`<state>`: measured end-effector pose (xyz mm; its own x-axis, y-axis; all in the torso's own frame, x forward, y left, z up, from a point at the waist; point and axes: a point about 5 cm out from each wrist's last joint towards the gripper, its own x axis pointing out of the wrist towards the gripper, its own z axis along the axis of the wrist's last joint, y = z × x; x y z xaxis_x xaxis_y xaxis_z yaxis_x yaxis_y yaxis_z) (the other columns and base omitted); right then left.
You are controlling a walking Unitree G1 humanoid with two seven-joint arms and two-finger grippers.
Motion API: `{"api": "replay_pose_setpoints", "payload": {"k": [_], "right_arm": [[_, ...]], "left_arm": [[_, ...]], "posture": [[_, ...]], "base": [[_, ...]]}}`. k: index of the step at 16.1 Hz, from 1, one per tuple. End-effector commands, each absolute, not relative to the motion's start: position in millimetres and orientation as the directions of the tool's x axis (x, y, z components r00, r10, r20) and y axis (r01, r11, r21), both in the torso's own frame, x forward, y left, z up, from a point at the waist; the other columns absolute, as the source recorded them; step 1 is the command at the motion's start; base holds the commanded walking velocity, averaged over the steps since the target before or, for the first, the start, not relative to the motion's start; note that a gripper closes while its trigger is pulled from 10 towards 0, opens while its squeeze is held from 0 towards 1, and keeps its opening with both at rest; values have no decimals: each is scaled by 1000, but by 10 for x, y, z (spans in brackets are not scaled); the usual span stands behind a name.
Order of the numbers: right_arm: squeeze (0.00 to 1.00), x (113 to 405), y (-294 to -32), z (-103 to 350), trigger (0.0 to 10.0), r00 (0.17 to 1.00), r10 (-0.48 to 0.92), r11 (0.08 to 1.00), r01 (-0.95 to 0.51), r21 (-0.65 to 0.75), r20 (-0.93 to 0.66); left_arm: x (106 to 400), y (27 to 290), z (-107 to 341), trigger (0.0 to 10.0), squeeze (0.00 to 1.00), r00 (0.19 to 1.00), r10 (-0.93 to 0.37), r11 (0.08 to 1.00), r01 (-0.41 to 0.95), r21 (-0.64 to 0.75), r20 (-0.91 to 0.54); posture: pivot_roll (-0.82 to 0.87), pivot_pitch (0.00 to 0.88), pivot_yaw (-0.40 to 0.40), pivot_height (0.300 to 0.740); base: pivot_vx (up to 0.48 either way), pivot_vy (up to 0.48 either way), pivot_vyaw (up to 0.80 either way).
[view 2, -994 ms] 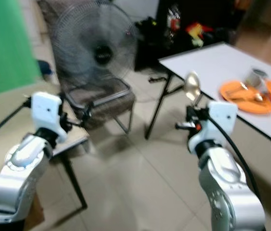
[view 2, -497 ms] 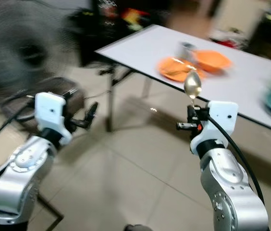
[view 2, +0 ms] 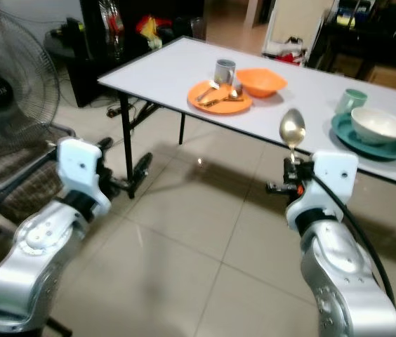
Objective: Setting the table
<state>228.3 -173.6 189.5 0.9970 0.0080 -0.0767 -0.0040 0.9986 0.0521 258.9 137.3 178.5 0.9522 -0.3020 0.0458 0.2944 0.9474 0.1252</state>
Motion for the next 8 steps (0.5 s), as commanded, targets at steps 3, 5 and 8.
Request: {"api": "replay_pose_setpoints", "payload": {"k": [3,5,8], "right_arm": [[0,2257,-1822,1850,10000,997,-45,999,47,27,-67],[0,2239,-1844,1775,10000,995,-50,998,53,28,-86],[0,2230,-1874,1710,10000,993,-60,997,64,39,-104]], "left_arm": [[2615,1366,1736,10000,0,942,-334,934,329,138,16],[2632,1337,1756,10000,0,938,-345,930,339,141,23],[2616,1300,1727,10000,0,929,-370,920,364,146,15]], "posture": [[-13,0,-44,740],[-9,0,-44,740],[-11,0,-41,740]], "base": [[315,0,0],[336,0,0],[355,0,-475]]}}
